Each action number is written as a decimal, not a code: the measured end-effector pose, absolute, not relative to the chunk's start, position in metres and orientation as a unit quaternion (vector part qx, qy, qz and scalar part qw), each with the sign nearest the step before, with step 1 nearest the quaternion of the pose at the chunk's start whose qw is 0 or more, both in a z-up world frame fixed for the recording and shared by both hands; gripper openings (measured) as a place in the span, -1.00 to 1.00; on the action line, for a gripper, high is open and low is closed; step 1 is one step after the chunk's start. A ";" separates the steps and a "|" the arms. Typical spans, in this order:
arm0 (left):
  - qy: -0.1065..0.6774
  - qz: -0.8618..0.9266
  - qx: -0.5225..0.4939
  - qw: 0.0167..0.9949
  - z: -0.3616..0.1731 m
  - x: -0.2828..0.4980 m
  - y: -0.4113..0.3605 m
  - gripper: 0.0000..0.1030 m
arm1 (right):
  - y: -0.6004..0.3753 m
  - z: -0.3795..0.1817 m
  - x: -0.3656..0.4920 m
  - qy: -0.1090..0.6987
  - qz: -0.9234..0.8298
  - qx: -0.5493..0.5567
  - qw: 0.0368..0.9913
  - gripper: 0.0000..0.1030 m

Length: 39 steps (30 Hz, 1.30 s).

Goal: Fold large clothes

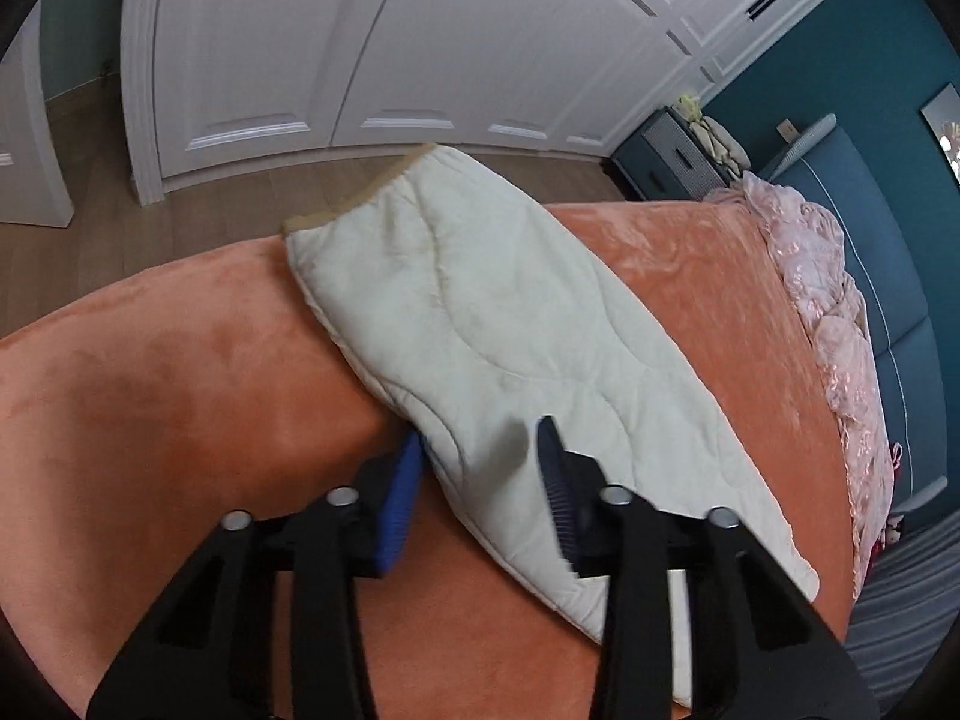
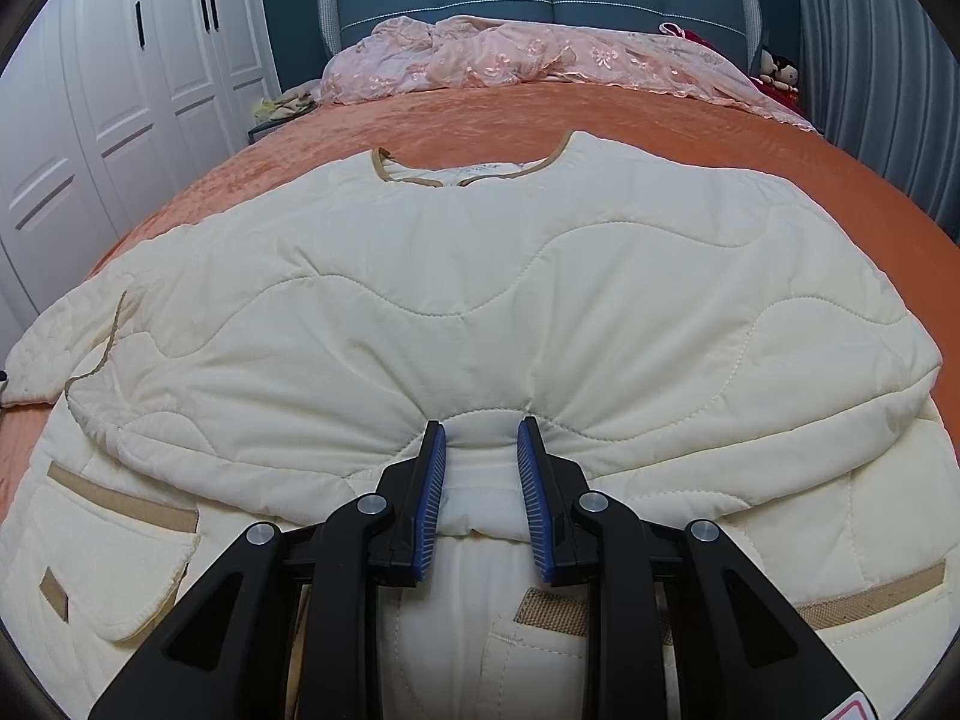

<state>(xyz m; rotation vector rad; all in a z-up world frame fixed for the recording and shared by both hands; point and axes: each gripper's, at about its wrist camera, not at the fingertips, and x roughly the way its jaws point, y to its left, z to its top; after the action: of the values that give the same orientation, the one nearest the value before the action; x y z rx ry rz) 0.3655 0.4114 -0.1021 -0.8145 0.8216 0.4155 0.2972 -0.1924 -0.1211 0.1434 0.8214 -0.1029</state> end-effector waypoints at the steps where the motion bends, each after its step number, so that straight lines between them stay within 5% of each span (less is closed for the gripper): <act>1: 0.383 0.184 -0.378 0.823 -0.096 0.371 0.405 -0.87 | -0.193 -0.121 0.297 0.399 -0.050 0.070 0.913 -0.54; 7: 0.334 0.075 -0.283 0.896 -0.002 0.386 0.304 -0.89 | -0.192 -0.121 0.297 0.399 -0.050 0.070 0.913 -0.54; 13: 0.305 -0.122 -0.184 0.927 0.090 0.374 0.103 -0.89 | -0.195 -0.109 0.295 0.399 -0.047 0.088 0.911 -0.52; 17: 0.353 -0.219 -0.158 0.896 0.073 0.359 -0.019 -0.79 | -0.216 -0.083 0.259 0.366 -0.046 0.156 0.916 -0.09; 19: 0.391 -0.240 -0.153 0.875 0.047 0.350 -0.061 -0.51 | -0.228 -0.074 0.233 0.350 -0.044 0.171 0.920 0.06; 20: 0.407 -0.242 -0.156 0.867 0.033 0.345 -0.071 -0.11 | -0.235 -0.070 0.222 0.349 -0.045 0.178 0.919 0.10; 21: 0.416 -0.240 -0.170 0.861 0.021 0.339 -0.076 0.12 | -0.243 -0.068 0.213 0.351 -0.043 0.187 0.917 0.13; 22: 0.418 -0.241 -0.189 0.855 0.010 0.332 -0.074 0.14 | -0.249 -0.068 0.207 0.355 -0.039 0.191 0.914 0.14; 39: 0.452 -0.027 -0.445 0.772 -0.111 0.383 0.138 0.15 | -0.320 -0.066 0.290 0.372 -0.131 0.254 0.883 0.15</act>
<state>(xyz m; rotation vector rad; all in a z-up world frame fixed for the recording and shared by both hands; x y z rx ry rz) 0.3829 0.1380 -0.1109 -0.9651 0.9807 -0.0593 0.2898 -0.3201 -0.0664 0.5297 0.7748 -0.2723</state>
